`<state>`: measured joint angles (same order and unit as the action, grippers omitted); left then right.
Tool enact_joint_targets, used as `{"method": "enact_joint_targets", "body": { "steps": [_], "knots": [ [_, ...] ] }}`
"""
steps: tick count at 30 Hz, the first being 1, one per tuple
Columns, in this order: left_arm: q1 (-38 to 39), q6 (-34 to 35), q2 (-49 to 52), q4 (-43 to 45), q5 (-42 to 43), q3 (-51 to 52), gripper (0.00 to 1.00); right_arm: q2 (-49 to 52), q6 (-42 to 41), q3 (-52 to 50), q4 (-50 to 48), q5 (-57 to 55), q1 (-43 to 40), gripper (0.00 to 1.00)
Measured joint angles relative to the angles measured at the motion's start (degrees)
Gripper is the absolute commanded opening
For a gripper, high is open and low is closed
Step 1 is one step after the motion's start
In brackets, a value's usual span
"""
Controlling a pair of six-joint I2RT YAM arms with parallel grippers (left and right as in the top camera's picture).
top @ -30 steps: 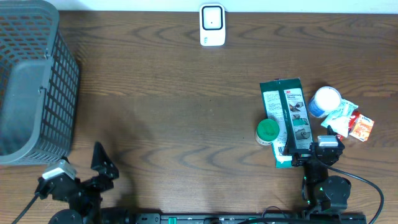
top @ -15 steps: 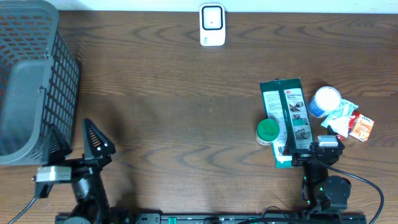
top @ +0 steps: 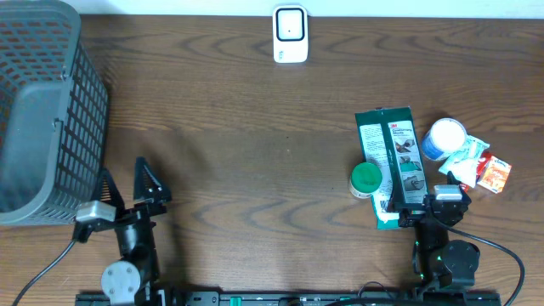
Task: Scan the item barcode
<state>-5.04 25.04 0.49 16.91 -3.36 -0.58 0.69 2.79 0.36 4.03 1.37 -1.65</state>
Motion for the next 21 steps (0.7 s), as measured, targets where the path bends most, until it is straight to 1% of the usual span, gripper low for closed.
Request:
{"method": "enact_joint_targets", "body": {
  "steps": [7, 10, 14, 21],
  "knots": [
    [0.0, 0.52, 0.13, -16.48, 0.22, 0.24, 0.89, 0.0, 0.0, 0.0, -0.07, -0.02, 0.0, 0.99],
    [0.0, -0.22, 0.13, -17.79, 0.94, -0.15, 0.89, 0.0, 0.0, 0.0, 0.0, -0.02, 0.0, 0.99],
    [0.0, -4.57, 0.13, -18.1, 2.8, -0.26, 0.89, 0.0, 0.0, 0.0, 0.0, -0.02, 0.0, 0.99],
    [0.31, -18.18, 0.13, -18.43, 6.73, -0.37, 0.89, 0.0, 0.0, 0.0, 0.0, -0.02, 0.0, 0.99]
  ]
}}
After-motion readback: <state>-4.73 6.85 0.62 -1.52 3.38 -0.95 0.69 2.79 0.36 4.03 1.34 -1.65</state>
